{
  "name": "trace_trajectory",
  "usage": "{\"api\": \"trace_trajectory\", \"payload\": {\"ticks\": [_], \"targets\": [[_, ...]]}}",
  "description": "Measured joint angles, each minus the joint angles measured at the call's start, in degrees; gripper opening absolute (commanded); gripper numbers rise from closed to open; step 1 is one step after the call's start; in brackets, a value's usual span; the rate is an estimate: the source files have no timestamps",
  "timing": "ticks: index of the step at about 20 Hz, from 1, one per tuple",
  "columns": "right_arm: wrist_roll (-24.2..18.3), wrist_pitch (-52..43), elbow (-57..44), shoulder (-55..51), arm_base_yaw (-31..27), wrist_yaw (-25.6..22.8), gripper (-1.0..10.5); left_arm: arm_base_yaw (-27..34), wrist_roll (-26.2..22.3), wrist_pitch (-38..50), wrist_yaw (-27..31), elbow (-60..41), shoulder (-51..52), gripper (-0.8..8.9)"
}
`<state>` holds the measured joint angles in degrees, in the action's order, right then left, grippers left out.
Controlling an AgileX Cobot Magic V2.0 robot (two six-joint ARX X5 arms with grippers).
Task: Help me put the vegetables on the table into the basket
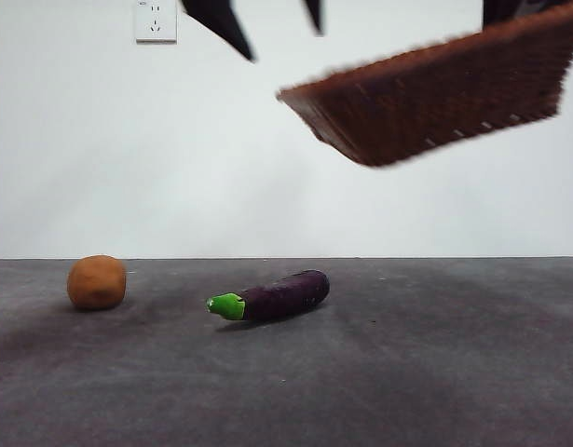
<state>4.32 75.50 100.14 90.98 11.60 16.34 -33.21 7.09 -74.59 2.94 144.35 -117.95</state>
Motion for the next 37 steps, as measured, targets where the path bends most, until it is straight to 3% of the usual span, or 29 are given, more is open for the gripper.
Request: {"api": "trace_trajectory", "payload": {"ticks": [2, 5, 8, 13, 17, 23, 30, 37], "targets": [[-0.6, 0.0, 0.0, 0.0, -0.5, -2.3, -0.1, 2.8, -0.6, -1.0, 5.7, 0.5, 1.6, 4.75], [-1.2, 0.0, 0.0, 0.0, -1.4, -2.3, -0.1, 8.1, -0.1, -1.0, 1.1, 0.6, 1.7, 4.75], [-1.6, 0.0, 0.0, 0.0, -2.9, -2.3, -0.1, 12.4, -0.3, -0.9, 1.5, -2.3, 1.7, 4.75], [-3.5, -0.1, 0.0, 0.0, -5.9, -2.4, -0.1, 19.3, -0.4, -0.8, -0.5, -19.9, 1.7, 4.74], [-4.4, -0.1, 0.0, 0.0, -7.5, -2.2, -0.1, 20.8, -0.5, 2.7, 1.4, -34.1, 1.6, 4.75], [-5.3, -0.1, 0.0, 0.0, -7.5, -2.0, -0.1, 21.9, -0.2, 15.0, 0.8, -46.3, 1.6, 4.75], [-5.4, -0.1, 0.0, 0.0, -7.5, -2.0, -0.1, 21.5, 0.1, 22.8, 0.9, -49.2, 1.6, 4.72], [-5.6, -0.1, 0.0, 0.0, -7.5, -2.0, -0.1, 21.5, 1.1, 21.5, -1.8, -49.2, 0.0, 4.66]]}}
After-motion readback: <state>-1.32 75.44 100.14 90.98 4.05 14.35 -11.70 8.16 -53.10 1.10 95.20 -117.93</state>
